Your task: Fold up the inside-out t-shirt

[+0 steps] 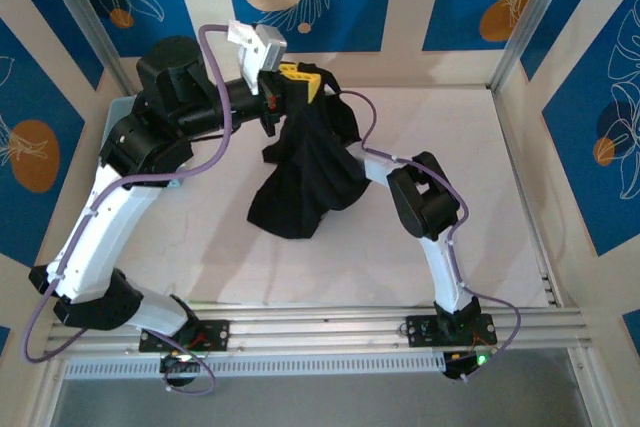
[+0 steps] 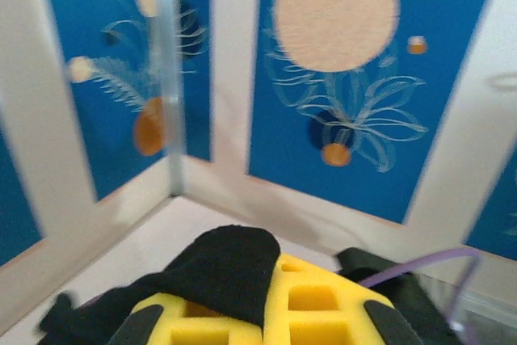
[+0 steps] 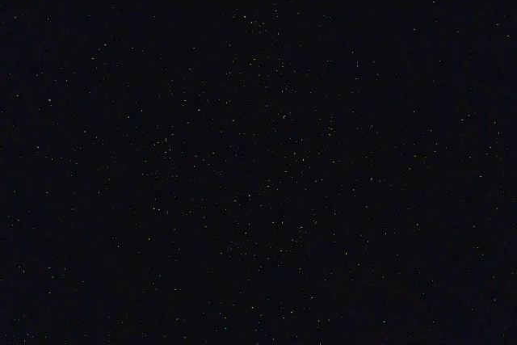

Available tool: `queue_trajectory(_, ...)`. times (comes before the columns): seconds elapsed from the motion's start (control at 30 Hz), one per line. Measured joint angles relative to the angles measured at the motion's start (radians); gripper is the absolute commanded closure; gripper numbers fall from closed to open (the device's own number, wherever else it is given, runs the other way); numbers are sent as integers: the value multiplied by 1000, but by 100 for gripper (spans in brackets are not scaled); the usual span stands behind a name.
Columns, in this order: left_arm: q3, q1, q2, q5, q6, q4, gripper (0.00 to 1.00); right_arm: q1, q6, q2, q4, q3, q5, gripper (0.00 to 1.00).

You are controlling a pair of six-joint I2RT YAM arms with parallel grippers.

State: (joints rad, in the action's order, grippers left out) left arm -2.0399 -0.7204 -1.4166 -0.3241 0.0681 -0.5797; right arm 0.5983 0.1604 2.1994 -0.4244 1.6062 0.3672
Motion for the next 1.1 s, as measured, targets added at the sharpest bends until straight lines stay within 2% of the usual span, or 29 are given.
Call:
queue_trajectory(0.13,135,76,63,149,1,34,100,-32,-15,-45,-4,-41,-60,100)
queue_trajectory(0.3,286,198,114,307,12,80,100,-60,-25,-220,-6,-160,-175,100)
queue_trajectory(0.53,497,351,123,385,87,144,100,-98,19,-492,87,-238,-419,100)
queue_trajectory(0.7,617,422,47,382,144,209,100,-105,68,-565,172,-263,-568,100)
queue_trajectory(0.83,761,422,-3,298,193,317,100,-110,121,-579,237,-262,-640,100)
queue_trajectory(1.0,959,396,-12,174,239,489,100,-110,177,-575,289,-230,-673,100)
queue_trajectory(1.1,1025,384,-12,148,260,558,100,-120,210,-572,336,-209,-705,100)
